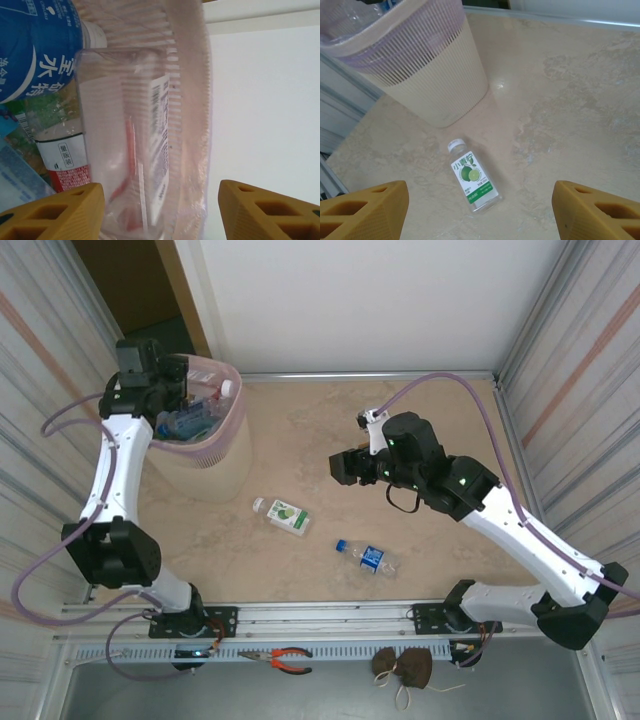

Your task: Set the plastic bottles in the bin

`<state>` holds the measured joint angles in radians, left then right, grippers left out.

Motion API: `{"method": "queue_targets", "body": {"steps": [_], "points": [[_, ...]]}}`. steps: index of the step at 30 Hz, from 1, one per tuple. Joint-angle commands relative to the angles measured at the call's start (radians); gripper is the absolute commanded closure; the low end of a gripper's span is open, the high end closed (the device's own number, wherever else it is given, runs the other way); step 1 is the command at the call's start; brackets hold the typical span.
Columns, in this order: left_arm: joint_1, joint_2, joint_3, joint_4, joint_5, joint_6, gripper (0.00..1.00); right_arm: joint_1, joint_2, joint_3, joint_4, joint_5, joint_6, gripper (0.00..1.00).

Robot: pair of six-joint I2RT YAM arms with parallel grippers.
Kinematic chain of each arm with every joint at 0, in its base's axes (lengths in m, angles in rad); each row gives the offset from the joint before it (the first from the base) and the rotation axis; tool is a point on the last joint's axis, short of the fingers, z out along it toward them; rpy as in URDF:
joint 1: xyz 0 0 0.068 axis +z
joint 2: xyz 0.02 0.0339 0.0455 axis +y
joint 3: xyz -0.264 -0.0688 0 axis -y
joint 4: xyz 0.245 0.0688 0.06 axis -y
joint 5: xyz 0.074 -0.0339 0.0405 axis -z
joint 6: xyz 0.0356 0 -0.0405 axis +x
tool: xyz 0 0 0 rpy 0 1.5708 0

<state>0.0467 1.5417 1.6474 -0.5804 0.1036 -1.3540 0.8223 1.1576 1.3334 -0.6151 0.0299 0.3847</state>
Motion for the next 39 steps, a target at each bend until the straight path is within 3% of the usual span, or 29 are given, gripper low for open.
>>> {"method": "queue_targets", "body": {"steps": [1, 12, 22, 27, 33, 39], "points": [[0.012, -0.067, 0.040, -0.016, -0.019, 0.050, 0.39, -0.007, -0.028, 0.003, -0.015, 0.018, 0.011, 0.26], [0.008, -0.022, 0.094, 0.102, 0.168, 0.189, 0.46, -0.006, -0.017, -0.002, -0.052, 0.038, 0.013, 0.26], [-0.005, -0.093, -0.025, 0.216, 0.310, 0.322, 0.46, -0.007, 0.099, -0.007, -0.200, -0.030, -0.119, 0.26], [-0.005, -0.156, -0.094, 0.174, 0.300, 0.369, 0.44, 0.011, 0.185, -0.001, -0.306, -0.014, -0.209, 0.28], [0.001, -0.237, -0.191, 0.171, 0.274, 0.388, 0.43, 0.101, 0.301, -0.046, -0.356, 0.032, -0.319, 0.29], [0.007, -0.286, -0.229, 0.153, 0.260, 0.407, 0.42, 0.144, 0.461, -0.052, -0.399, 0.059, -0.346, 0.30]]}}
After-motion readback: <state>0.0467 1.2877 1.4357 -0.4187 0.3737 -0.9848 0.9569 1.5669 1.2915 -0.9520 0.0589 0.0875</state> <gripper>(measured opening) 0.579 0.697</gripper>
